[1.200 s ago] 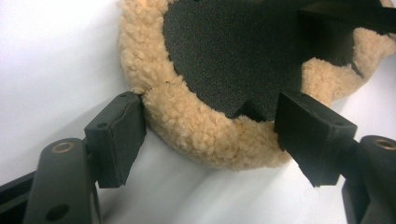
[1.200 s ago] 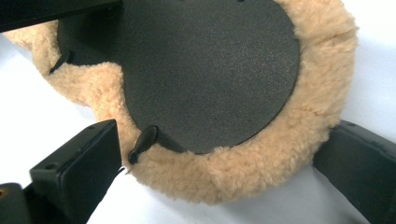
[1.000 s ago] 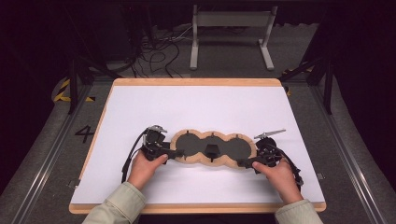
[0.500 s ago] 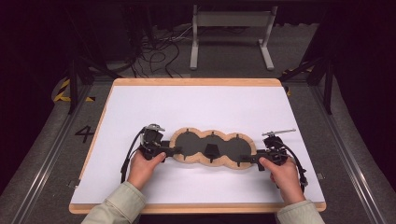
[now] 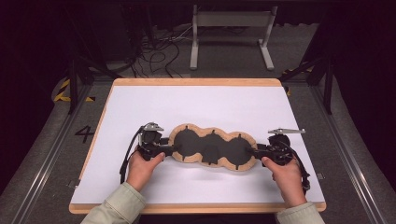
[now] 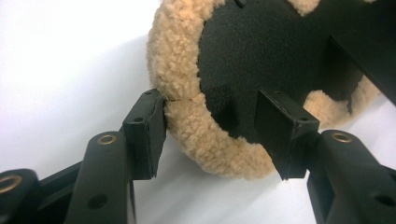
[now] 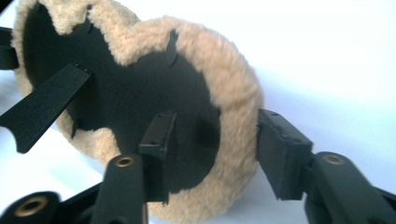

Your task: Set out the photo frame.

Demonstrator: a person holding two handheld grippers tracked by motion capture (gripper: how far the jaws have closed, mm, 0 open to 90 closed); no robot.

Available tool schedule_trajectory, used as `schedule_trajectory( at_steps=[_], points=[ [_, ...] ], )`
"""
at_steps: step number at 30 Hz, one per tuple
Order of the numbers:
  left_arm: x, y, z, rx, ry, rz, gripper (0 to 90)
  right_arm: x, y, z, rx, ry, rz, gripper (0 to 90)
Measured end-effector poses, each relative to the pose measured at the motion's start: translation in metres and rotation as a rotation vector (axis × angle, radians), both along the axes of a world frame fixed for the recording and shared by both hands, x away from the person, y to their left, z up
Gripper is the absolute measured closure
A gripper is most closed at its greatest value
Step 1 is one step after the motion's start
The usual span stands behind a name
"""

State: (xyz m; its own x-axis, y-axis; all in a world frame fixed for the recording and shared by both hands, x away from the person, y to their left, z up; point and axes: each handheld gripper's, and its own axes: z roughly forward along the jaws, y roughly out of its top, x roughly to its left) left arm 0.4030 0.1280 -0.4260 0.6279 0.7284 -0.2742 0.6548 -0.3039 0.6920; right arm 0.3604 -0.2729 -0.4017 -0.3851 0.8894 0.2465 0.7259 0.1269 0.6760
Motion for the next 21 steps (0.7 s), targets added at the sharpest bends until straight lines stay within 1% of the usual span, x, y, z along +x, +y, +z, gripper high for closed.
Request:
schedule_trajectory(
  at_steps=[2, 3, 5, 6, 7, 9, 14, 15, 17, 21],
  points=[
    [0.000, 0.002, 0.000, -0.003, 0.007, 0.001, 46.7, -0.003, 0.004, 0.004, -0.028, -0.026, 0.005, 55.8],
    [-0.001, 0.003, 0.000, -0.002, 0.006, -0.002, 47.6, -0.005, 0.005, 0.006, -0.044, -0.041, 0.018, 56.9],
    [-0.002, 0.004, -0.001, -0.001, 0.004, -0.006, 47.8, -0.006, 0.006, 0.007, -0.049, -0.045, 0.021, 57.0],
    [-0.003, 0.005, 0.000, 0.000, 0.003, -0.003, 48.1, -0.008, 0.007, 0.007, -0.052, -0.054, 0.024, 58.4],
    [-0.004, 0.005, 0.000, 0.006, -0.005, -0.008, 48.4, -0.009, 0.007, 0.008, -0.060, -0.063, 0.031, 58.8],
    [-0.006, 0.006, 0.000, 0.009, -0.010, -0.011, 48.5, -0.011, 0.009, 0.009, -0.071, -0.072, 0.039, 59.1],
    [-0.011, 0.005, 0.001, 0.039, -0.049, -0.021, 48.7, -0.020, 0.011, 0.011, -0.100, -0.105, 0.060, 59.8],
    [-0.013, 0.005, 0.002, 0.046, -0.055, -0.030, 48.4, -0.022, 0.011, 0.012, -0.102, -0.109, 0.062, 59.7],
    [-0.017, 0.007, 0.002, 0.045, -0.060, -0.039, 47.9, -0.031, 0.012, 0.015, -0.104, -0.123, 0.079, 59.7],
    [-0.023, 0.012, 0.004, 0.038, -0.068, -0.060, 47.8, -0.037, 0.012, 0.017, -0.101, -0.134, 0.099, 59.7]
  ],
)
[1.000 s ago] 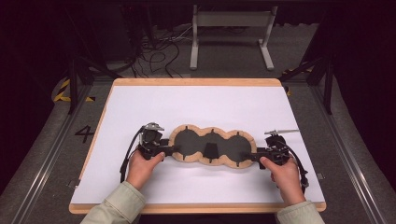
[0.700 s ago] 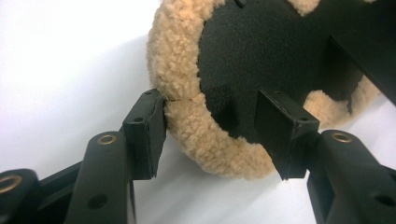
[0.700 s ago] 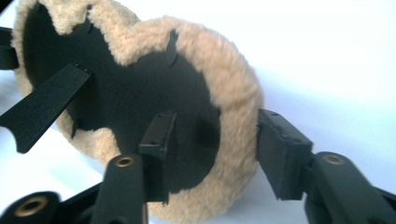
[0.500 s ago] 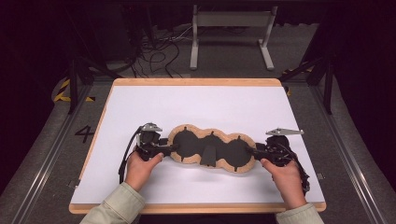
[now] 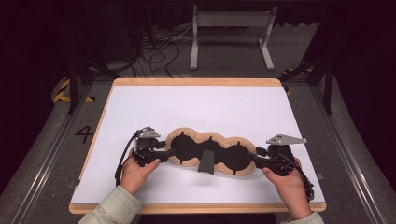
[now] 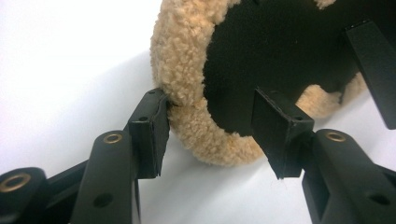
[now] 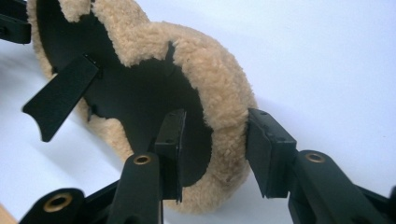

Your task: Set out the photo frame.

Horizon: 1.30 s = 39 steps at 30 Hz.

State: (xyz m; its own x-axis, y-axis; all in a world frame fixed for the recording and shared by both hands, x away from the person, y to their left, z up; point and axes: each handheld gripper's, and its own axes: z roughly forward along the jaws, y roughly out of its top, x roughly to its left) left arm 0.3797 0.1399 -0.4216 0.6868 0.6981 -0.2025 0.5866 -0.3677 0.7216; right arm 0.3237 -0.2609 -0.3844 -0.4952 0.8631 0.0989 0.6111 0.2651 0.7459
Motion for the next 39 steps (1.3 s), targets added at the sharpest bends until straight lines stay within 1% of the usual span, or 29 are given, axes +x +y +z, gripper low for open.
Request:
schedule_trajectory(
  at_steps=[1, 4, 9, 12, 16, 17, 18, 20, 21, 23, 25, 27, 29, 30, 32, 33, 35, 36, 39],
  points=[
    [-0.001, 0.001, 0.000, -0.003, 0.003, 0.001, 47.7, -0.002, 0.000, 0.001, -0.001, -0.003, 0.009, 59.5],
    [-0.005, 0.005, 0.001, -0.018, 0.006, -0.021, 47.8, -0.008, 0.000, 0.004, 0.004, -0.001, 0.032, 57.1],
    [-0.012, 0.012, 0.002, -0.027, 0.000, -0.059, 47.8, -0.021, 0.005, 0.009, -0.039, -0.009, 0.073, 55.0],
    [-0.016, 0.014, 0.002, -0.022, -0.004, -0.071, 47.8, -0.024, 0.004, 0.010, -0.040, -0.012, 0.101, 53.9],
    [-0.022, 0.015, 0.002, 0.000, -0.003, -0.091, 47.2, -0.031, 0.003, 0.014, -0.045, 0.012, 0.148, 52.1],
    [-0.025, 0.017, 0.002, 0.010, -0.001, -0.105, 47.2, -0.034, 0.004, 0.015, -0.049, 0.017, 0.165, 51.9],
    [-0.025, 0.017, 0.002, 0.010, -0.001, -0.105, 47.4, -0.034, 0.004, 0.015, -0.049, 0.017, 0.165, 51.9],
    [-0.028, 0.019, 0.001, 0.005, 0.009, -0.116, 47.7, -0.038, 0.003, 0.016, -0.050, 0.021, 0.189, 52.0],
    [-0.028, 0.020, 0.000, 0.005, 0.014, -0.125, 48.0, -0.039, 0.002, 0.016, -0.048, 0.026, 0.202, 52.0],
    [-0.030, 0.023, -0.001, 0.000, 0.011, -0.148, 47.9, -0.041, 0.000, 0.016, -0.042, 0.034, 0.222, 52.6],
    [-0.030, 0.026, -0.003, -0.005, 0.008, -0.174, 47.6, -0.041, -0.004, 0.016, -0.026, 0.055, 0.256, 52.4],
    [-0.032, 0.030, -0.004, -0.014, 0.016, -0.201, 47.7, -0.043, -0.007, 0.016, -0.010, 0.074, 0.290, 52.9],
    [-0.033, 0.032, -0.005, -0.013, 0.016, -0.209, 48.1, -0.044, -0.008, 0.016, 0.000, 0.082, 0.311, 53.0],
    [-0.033, 0.033, -0.005, -0.008, 0.013, -0.219, 48.2, -0.045, -0.008, 0.016, 0.003, 0.086, 0.314, 52.6],
    [-0.035, 0.033, -0.005, -0.004, 0.005, -0.223, 48.2, -0.046, -0.008, 0.017, 0.000, 0.096, 0.333, 51.3],
    [-0.036, 0.033, -0.005, 0.004, -0.008, -0.223, 48.7, -0.046, -0.008, 0.017, -0.001, 0.098, 0.341, 49.9],
    [-0.038, 0.034, -0.003, 0.014, -0.053, -0.227, 51.5, -0.047, -0.008, 0.018, -0.008, 0.101, 0.351, 49.6],
    [-0.039, 0.035, -0.001, 0.018, -0.065, -0.232, 51.7, -0.048, -0.007, 0.018, -0.014, 0.102, 0.360, 49.8],
    [-0.038, 0.040, 0.002, -0.020, -0.078, -0.241, 54.9, -0.049, -0.007, 0.019, -0.021, 0.107, 0.371, 50.0]
  ],
)
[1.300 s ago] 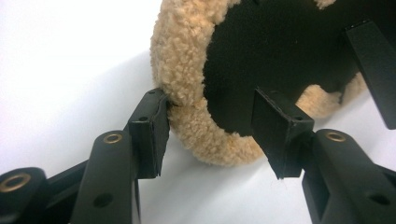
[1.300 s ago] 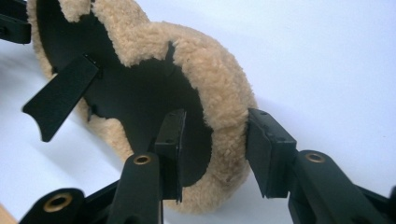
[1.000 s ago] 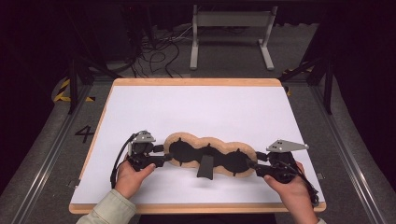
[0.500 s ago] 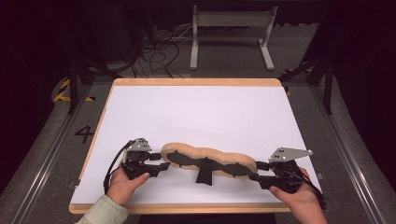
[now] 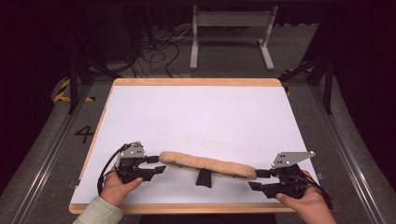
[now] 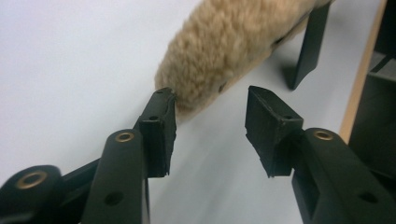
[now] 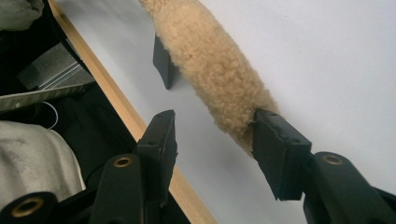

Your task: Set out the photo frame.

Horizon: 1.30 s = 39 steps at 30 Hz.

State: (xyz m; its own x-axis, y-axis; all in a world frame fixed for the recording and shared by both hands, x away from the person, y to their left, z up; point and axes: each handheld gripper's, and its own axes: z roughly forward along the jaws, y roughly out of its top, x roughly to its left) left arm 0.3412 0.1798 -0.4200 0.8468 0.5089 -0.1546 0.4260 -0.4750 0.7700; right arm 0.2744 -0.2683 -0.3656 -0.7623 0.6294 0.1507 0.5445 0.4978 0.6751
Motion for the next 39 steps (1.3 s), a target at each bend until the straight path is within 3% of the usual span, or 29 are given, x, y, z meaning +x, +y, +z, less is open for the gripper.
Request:
schedule_trajectory(
  at_steps=[2, 3, 4, 5, 9, 14, 16, 17, 18, 20, 24, 32, 39],
  points=[
    [0.000, 0.002, 0.000, -0.008, 0.003, -0.002, 55.0, 0.000, 0.000, 0.000, -0.001, -0.001, 0.001, 49.9],
    [0.000, 0.003, 0.000, -0.008, -0.009, -0.002, 55.3, -0.001, 0.000, 0.000, -0.007, -0.004, 0.003, 49.5],
    [-0.002, 0.005, 0.002, -0.009, -0.046, -0.005, 55.5, -0.001, 0.000, 0.000, -0.015, -0.008, 0.004, 48.9],
    [-0.002, 0.005, 0.002, -0.009, -0.046, -0.005, 56.4, -0.001, 0.000, 0.000, -0.015, -0.008, 0.004, 48.9],
    [-0.007, 0.012, 0.008, -0.084, -0.143, -0.005, 59.4, -0.001, -0.005, 0.001, -0.022, -0.032, -0.023, 47.9],
    [-0.008, 0.021, 0.013, -0.172, -0.191, 0.039, 64.7, -0.003, -0.009, 0.002, -0.045, -0.068, -0.034, 52.2],
    [-0.007, 0.024, 0.014, -0.186, -0.195, 0.083, 67.6, -0.004, -0.009, 0.002, -0.055, -0.082, -0.036, 54.1],
    [-0.005, 0.024, 0.013, -0.186, -0.201, 0.117, 68.7, -0.004, -0.010, 0.001, -0.061, -0.090, -0.041, 55.7],
    [-0.005, 0.024, 0.013, -0.186, -0.201, 0.117, 69.8, -0.004, -0.011, 0.000, -0.065, -0.092, -0.045, 57.3],
    [-0.001, 0.019, 0.010, -0.151, -0.201, 0.218, 75.1, -0.004, -0.012, -0.002, -0.066, -0.097, -0.041, 58.5],
    [0.003, 0.014, 0.007, -0.105, -0.206, 0.276, 86.8, -0.006, -0.013, -0.004, -0.083, -0.112, -0.043, 59.8],
    [0.013, 0.006, -0.003, -0.043, -0.157, 0.270, 89.8, -0.005, -0.013, -0.010, -0.141, -0.113, -0.028, 60.6],
    [0.016, 0.005, -0.007, -0.031, -0.129, 0.270, 89.6, -0.002, -0.011, -0.018, -0.194, -0.101, 0.003, 65.6]
  ],
)
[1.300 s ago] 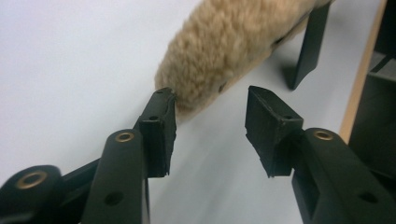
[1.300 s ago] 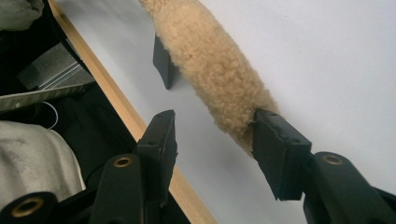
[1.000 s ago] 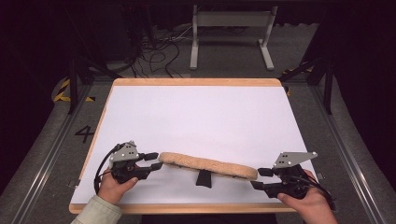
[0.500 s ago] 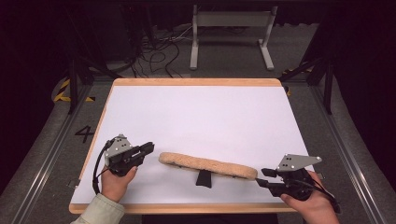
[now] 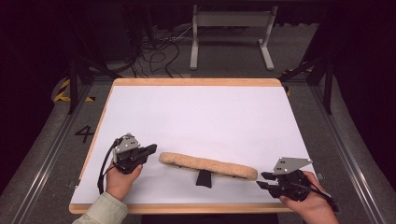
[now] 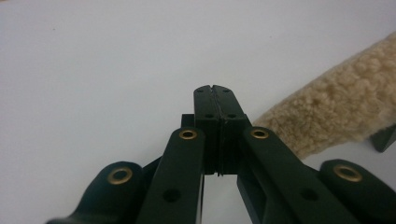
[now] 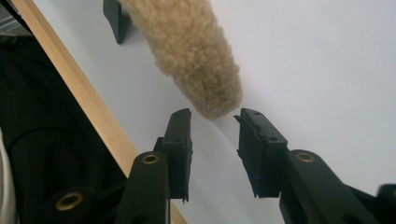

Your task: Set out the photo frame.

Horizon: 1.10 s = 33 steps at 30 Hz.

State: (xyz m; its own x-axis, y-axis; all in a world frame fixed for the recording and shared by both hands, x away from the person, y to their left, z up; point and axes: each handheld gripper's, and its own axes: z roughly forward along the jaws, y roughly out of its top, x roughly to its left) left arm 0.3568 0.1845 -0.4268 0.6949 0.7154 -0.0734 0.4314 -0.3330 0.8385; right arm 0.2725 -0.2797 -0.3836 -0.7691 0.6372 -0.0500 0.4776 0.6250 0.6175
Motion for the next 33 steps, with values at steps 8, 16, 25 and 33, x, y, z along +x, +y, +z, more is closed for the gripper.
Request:
schedule_trajectory(
  at_steps=[8, 16, 25, 33],
  points=[
    [0.003, -0.008, -0.002, 0.018, 0.035, -0.050, 86.5, 0.005, 0.007, -0.015, -0.037, 0.053, 0.039, 71.9],
    [0.001, -0.012, -0.002, 0.030, 0.039, -0.071, 88.1, 0.014, 0.018, -0.031, -0.039, 0.151, 0.063, 87.2],
    [-0.002, -0.013, 0.001, 0.032, 0.044, -0.100, 90.0, 0.016, 0.020, -0.035, -0.033, 0.122, 0.048, 90.0],
    [-0.003, -0.013, 0.001, 0.036, 0.049, -0.109, 90.0, 0.018, 0.021, -0.036, -0.023, 0.094, 0.008, 90.0]
  ],
)
